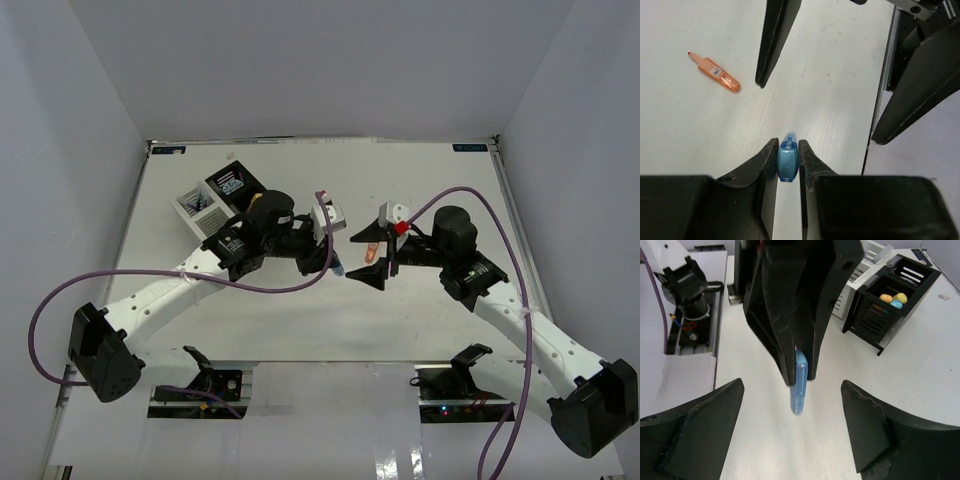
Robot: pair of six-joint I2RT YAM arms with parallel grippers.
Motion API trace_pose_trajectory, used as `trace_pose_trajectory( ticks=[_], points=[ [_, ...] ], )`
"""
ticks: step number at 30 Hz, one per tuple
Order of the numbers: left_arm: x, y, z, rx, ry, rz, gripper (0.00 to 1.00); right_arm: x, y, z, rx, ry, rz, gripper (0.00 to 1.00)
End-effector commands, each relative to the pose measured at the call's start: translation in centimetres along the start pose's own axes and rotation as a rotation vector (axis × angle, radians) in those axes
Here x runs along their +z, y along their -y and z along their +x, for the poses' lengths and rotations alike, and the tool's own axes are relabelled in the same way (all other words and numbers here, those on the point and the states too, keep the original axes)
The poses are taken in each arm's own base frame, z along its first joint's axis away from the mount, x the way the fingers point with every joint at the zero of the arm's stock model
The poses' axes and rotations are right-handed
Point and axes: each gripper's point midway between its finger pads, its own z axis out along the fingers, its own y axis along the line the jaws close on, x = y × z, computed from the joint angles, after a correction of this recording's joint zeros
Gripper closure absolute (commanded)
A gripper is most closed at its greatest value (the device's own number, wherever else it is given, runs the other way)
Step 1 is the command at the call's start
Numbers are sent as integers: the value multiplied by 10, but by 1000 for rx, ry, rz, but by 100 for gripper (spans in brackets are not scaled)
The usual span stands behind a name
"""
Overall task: Sort the stationery into containers
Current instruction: Close the pen cap on the pen, then place the pen in the storage box.
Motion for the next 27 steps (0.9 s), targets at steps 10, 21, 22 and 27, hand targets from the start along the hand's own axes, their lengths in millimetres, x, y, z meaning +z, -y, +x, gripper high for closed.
trace_pose_trajectory(
  ticks=[10, 21, 22, 27],
  points=[
    [-95, -108, 3, -229, 44, -632, 100, -17, 3, 71, 83, -114, 169, 2],
    [-225, -189, 42, -535, -45, -1187, 100, -21, -3, 105, 203, -131, 216, 2],
    [-234, -196, 44, -562, -27, -1212, 100, -21, -3, 108, 207, -133, 222, 2],
    [-234, -219, 69, -642, -41, -1226, 100, -24, -2, 111, 223, -129, 252, 2]
  ],
)
